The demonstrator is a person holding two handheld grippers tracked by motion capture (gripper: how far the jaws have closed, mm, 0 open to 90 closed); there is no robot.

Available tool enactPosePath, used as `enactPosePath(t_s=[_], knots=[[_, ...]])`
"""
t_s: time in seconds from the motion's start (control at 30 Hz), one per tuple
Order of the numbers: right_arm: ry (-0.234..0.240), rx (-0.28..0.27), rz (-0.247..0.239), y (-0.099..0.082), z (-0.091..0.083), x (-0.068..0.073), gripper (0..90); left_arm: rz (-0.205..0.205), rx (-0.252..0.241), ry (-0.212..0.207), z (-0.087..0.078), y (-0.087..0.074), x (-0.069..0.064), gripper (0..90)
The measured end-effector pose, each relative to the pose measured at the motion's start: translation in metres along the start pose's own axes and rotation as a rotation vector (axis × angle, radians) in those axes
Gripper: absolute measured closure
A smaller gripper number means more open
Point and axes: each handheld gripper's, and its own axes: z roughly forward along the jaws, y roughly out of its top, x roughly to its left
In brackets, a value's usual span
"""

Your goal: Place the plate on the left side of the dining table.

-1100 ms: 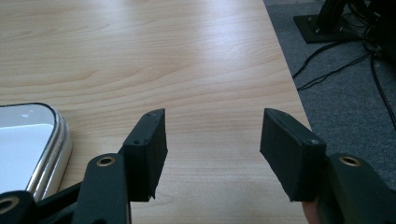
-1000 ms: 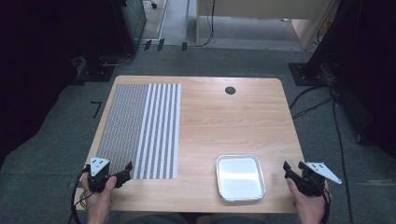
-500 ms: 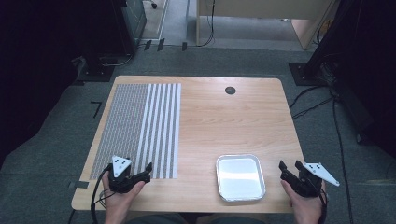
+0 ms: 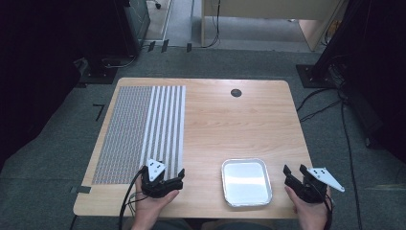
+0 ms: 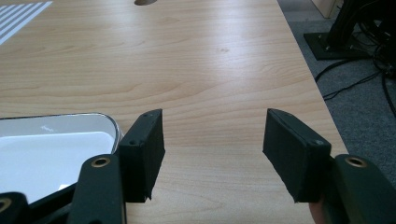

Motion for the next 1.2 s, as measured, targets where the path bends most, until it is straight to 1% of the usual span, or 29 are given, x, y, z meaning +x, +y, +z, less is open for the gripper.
enactPosePath(t_s=[0.07, 0.1, 0.13, 0.17, 0.23, 0.33, 0.43, 0.57, 0.63, 0.7, 0.8, 0.9, 0.97, 1.0, 1.03, 1.07, 1.13, 1.2], knots=[[0.002, -0.003, 0.002, 0.0, 0.0, 0.0, 38.9, 0.004, 0.007, -0.011, 0.004, 0.001, -0.008, 15.2], [0.002, -0.003, 0.002, 0.0, 0.0, 0.0, 38.9, 0.004, 0.007, -0.011, 0.004, 0.001, -0.008, 15.3], [0.005, -0.005, 0.003, 0.0, -0.001, 0.001, 39.1, 0.003, 0.01, -0.022, 0.006, 0.001, -0.014, 15.3], [0.006, -0.016, -0.002, 0.0, -0.001, 0.001, 43.2, 0.007, 0.01, -0.029, 0.009, 0.001, -0.021, 15.9], [0.003, -0.041, -0.016, -0.001, -0.003, 0.003, 46.7, 0.007, 0.01, -0.027, 0.012, 0.001, -0.029, 17.4], [0.013, -0.062, -0.012, -0.001, -0.006, 0.004, 50.1, 0.002, 0.006, -0.016, 0.016, 0.001, -0.038, 22.5], [0.029, -0.063, -0.015, -0.002, -0.005, 0.005, 53.9, 0.005, 0.003, -0.021, 0.02, 0.001, -0.046, 24.1], [0.048, -0.06, -0.024, -0.004, -0.003, 0.007, 53.7, 0.021, 0.003, -0.018, 0.023, 0.001, -0.057, 25.5], [0.071, -0.051, -0.011, -0.006, -0.001, 0.007, 55.0, 0.021, -0.001, -0.012, 0.025, 0.0, -0.062, 27.8], [0.078, -0.042, -0.008, -0.007, 0.0, 0.008, 57.3, 0.02, 0.002, -0.006, 0.027, 0.0, -0.067, 29.9], [0.108, -0.032, -0.002, -0.008, 0.0, 0.011, 62.7, 0.024, 0.01, -0.019, 0.03, 0.0, -0.075, 31.3], [0.137, -0.024, 0.001, -0.008, 0.0, 0.014, 67.2, 0.023, 0.007, -0.039, 0.032, 0.0, -0.083, 33.9], [0.156, -0.014, -0.009, -0.01, 0.001, 0.017, 69.9, 0.014, -0.004, -0.059, 0.031, -0.001, -0.088, 38.2], [0.157, -0.006, -0.017, -0.01, 0.002, 0.018, 71.5, 0.011, -0.007, -0.067, 0.031, -0.001, -0.09, 39.5], [0.157, 0.001, -0.017, -0.011, 0.002, 0.019, 73.2, 0.011, -0.007, -0.078, 0.032, -0.002, -0.093, 41.2], [0.167, 0.011, -0.01, -0.011, 0.002, 0.02, 75.6, 0.012, -0.006, -0.09, 0.032, -0.002, -0.095, 44.0], [0.208, 0.025, 0.009, -0.012, 0.003, 0.021, 78.0, 0.024, -0.003, -0.099, 0.033, -0.004, -0.101, 47.2], [0.242, 0.04, 0.021, -0.013, 0.004, 0.022, 80.7, 0.027, 0.005, -0.11, 0.036, -0.007, -0.106, 51.0]])
